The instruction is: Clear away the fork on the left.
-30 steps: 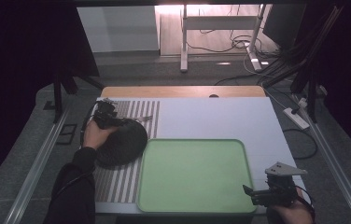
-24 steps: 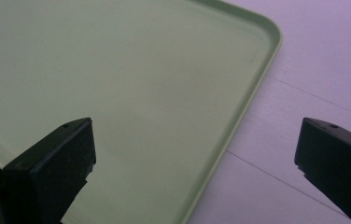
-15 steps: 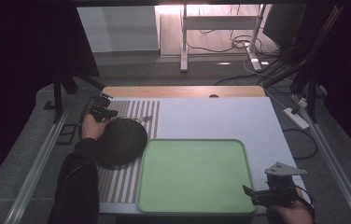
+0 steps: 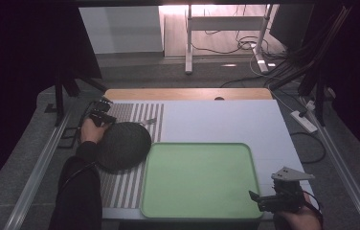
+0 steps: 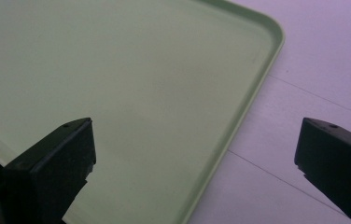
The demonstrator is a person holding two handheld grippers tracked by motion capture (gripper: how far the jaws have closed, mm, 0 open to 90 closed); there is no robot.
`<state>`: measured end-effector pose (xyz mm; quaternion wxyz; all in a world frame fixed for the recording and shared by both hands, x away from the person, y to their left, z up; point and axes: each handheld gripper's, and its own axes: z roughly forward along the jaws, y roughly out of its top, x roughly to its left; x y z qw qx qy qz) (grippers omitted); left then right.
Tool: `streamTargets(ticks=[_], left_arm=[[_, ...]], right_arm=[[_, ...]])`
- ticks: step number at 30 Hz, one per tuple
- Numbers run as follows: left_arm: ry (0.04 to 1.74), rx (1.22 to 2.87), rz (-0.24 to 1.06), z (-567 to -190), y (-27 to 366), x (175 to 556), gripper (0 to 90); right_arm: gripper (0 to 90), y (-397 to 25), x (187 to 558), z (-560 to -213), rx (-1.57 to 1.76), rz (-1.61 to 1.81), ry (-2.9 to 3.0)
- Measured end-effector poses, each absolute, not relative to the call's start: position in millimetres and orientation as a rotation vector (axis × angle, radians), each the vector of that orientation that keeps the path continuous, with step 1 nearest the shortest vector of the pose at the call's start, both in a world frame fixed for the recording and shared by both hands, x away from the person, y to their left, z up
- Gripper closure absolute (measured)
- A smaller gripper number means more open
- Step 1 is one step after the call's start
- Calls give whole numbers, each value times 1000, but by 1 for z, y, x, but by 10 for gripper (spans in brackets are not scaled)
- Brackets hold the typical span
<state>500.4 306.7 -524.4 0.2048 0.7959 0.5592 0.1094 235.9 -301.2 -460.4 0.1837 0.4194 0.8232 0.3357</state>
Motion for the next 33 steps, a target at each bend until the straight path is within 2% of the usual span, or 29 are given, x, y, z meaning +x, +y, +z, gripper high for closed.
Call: streamTargets(ticks=[5, 11, 15, 16, 22, 28, 31, 33], left_arm=[[1531, 2269, 240, -522, 304, 495, 888], [1529, 2267, 220, -521, 306, 496, 888], [1529, 2213, 230, -517, 308, 498, 880], [1529, 2196, 229, -515, 307, 498, 821], [1483, 2161, 259, -503, 297, 501, 597], [1432, 2187, 271, -500, 279, 507, 316], [1417, 2206, 272, -500, 270, 510, 161], [1423, 2220, 286, -500, 264, 514, 5]], right_arm=[[0, -300, 236, -461, 1175, 939, 2327], [0, -300, 236, -461, 1173, 938, 2329], [0, -300, 236, -461, 1172, 939, 2330], [0, -300, 236, -461, 1171, 939, 2329], [0, -300, 236, -461, 1171, 938, 2330], [0, -299, 236, -461, 1168, 936, 2331], [0, -299, 236, -461, 1168, 936, 2333], [0, -299, 236, -461, 1167, 936, 2334]])
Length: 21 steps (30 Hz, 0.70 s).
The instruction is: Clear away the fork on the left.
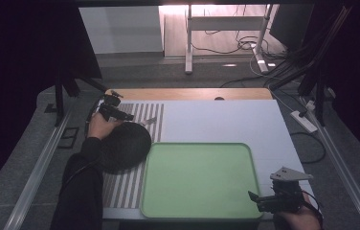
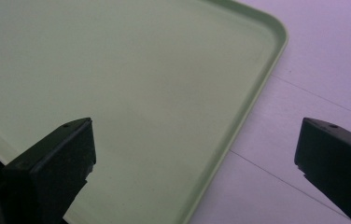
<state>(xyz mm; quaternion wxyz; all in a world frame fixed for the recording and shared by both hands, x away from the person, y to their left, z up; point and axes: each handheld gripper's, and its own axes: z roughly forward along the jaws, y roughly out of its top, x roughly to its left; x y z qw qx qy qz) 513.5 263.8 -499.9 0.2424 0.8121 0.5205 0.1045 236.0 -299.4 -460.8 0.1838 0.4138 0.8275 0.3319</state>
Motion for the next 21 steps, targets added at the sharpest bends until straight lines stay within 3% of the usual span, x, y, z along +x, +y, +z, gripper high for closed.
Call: streamTargets(ticks=[15, 21], left_arm=[[1360, 2370, 149, -517, 222, 535, 0], [1361, 2443, 149, -526, 218, 540, 0]], right_arm=[[0, -299, 236, -461, 1159, 934, 2338], [0, -299, 236, -461, 1157, 935, 2339]])
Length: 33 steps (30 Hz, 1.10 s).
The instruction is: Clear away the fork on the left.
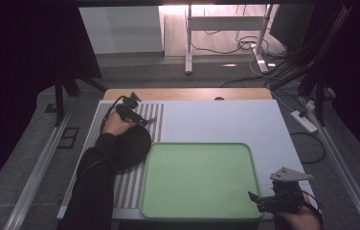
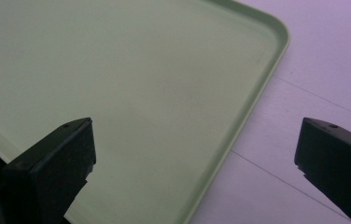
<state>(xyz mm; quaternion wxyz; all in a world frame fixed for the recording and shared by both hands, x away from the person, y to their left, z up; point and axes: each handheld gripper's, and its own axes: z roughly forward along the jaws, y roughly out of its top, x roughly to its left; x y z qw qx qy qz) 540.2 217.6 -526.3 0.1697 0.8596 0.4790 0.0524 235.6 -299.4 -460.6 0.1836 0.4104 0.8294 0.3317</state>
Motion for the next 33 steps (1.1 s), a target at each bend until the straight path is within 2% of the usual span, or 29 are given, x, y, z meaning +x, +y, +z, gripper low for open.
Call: streamTargets(ticks=[6, 9, 11, 12, 13, 14, 15, 16, 17, 20, 21, 22, 26, 27, 30, 31, 33], left_arm=[[1348, 2463, 166, -526, 218, 542, 1], [1362, 2457, 175, -525, 221, 543, 35], [1355, 2457, 181, -523, 225, 543, 100], [1355, 2446, 183, -522, 228, 543, 184], [1352, 2439, 187, -521, 231, 543, 184], [1353, 2433, 195, -520, 234, 542, 230], [1358, 2423, 201, -519, 237, 542, 282], [1362, 2415, 205, -519, 240, 541, 372], [1364, 2413, 204, -518, 242, 541, 372], [1351, 2411, 207, -518, 247, 540, 470], [1345, 2416, 203, -517, 248, 539, 533], [1341, 2419, 199, -517, 250, 539, 533], [1341, 2421, 189, -516, 258, 536, 666], [1331, 2424, 193, -516, 260, 534, 758], [1279, 2432, 183, -517, 263, 530, 788], [1254, 2443, 171, -517, 264, 529, 835], [1244, 2449, 165, -517, 264, 529, 842]], right_arm=[[0, -299, 236, -461, 1158, 934, 2343], [0, -299, 235, -461, 1157, 935, 2341], [0, -299, 235, -461, 1157, 935, 2341], [0, -299, 235, -461, 1156, 936, 2342], [0, -299, 235, -461, 1156, 936, 2342], [0, -299, 235, -461, 1157, 935, 2343], [0, -299, 235, -461, 1156, 935, 2345], [0, -299, 235, -461, 1156, 934, 2346], [0, -299, 235, -461, 1156, 934, 2346], [0, -299, 236, -461, 1156, 933, 2347], [0, -299, 235, -461, 1156, 933, 2346], [0, -299, 235, -461, 1156, 933, 2346], [0, -299, 235, -461, 1156, 934, 2345], [0, -299, 235, -461, 1155, 932, 2348], [0, -299, 235, -461, 1155, 930, 2348], [0, -299, 235, -461, 1154, 930, 2349], [0, -299, 235, -461, 1153, 930, 2349]])
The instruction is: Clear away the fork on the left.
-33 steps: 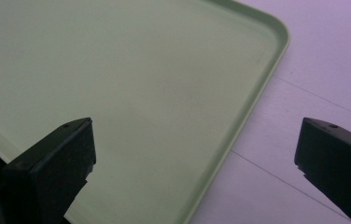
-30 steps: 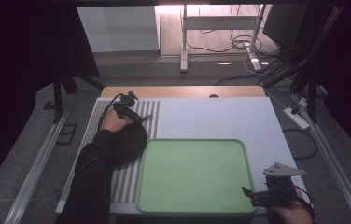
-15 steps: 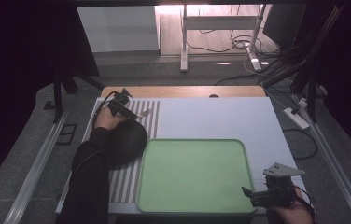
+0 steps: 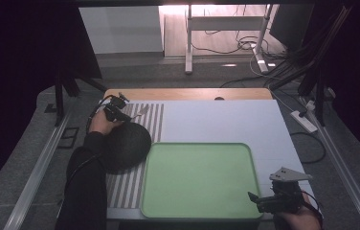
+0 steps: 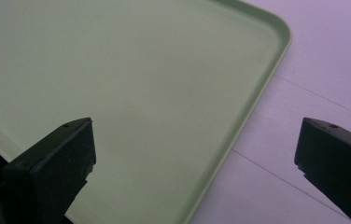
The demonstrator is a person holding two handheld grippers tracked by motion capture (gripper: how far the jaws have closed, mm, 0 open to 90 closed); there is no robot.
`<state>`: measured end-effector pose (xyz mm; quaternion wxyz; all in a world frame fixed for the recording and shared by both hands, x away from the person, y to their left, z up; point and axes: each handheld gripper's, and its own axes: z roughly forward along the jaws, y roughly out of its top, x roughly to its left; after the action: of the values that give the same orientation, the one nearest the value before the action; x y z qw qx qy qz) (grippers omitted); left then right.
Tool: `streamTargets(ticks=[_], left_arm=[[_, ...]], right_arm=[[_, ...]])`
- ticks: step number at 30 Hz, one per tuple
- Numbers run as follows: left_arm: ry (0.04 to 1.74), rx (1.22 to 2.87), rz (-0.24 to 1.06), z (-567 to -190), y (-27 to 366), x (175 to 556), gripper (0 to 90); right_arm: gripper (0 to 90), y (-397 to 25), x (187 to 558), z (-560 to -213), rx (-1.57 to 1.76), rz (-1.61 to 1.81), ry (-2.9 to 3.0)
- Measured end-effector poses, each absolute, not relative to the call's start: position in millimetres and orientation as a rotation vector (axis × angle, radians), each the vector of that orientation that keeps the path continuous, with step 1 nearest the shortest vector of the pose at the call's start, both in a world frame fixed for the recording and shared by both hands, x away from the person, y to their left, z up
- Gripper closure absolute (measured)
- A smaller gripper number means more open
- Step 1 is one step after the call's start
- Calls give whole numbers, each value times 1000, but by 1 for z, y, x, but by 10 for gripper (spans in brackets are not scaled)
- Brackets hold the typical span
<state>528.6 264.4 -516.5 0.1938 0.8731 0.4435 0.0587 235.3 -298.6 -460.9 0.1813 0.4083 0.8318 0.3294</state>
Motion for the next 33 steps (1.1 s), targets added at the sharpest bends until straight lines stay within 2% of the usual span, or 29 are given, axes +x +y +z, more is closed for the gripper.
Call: streamTargets(ticks=[10, 16, 24, 33], left_arm=[[1259, 2469, 298, -507, 278, 523, 844], [1316, 2481, 317, -499, 293, 519, 843], [1388, 2436, 240, -489, 310, 508, 843], [1389, 2375, 144, -491, 303, 487, 843]], right_arm=[[0, -299, 235, -461, 1151, 929, 2348], [0, -298, 235, -461, 1150, 926, 2349], [0, -298, 235, -461, 1148, 916, 2350], [0, -297, 235, -461, 1143, 918, 2348]])
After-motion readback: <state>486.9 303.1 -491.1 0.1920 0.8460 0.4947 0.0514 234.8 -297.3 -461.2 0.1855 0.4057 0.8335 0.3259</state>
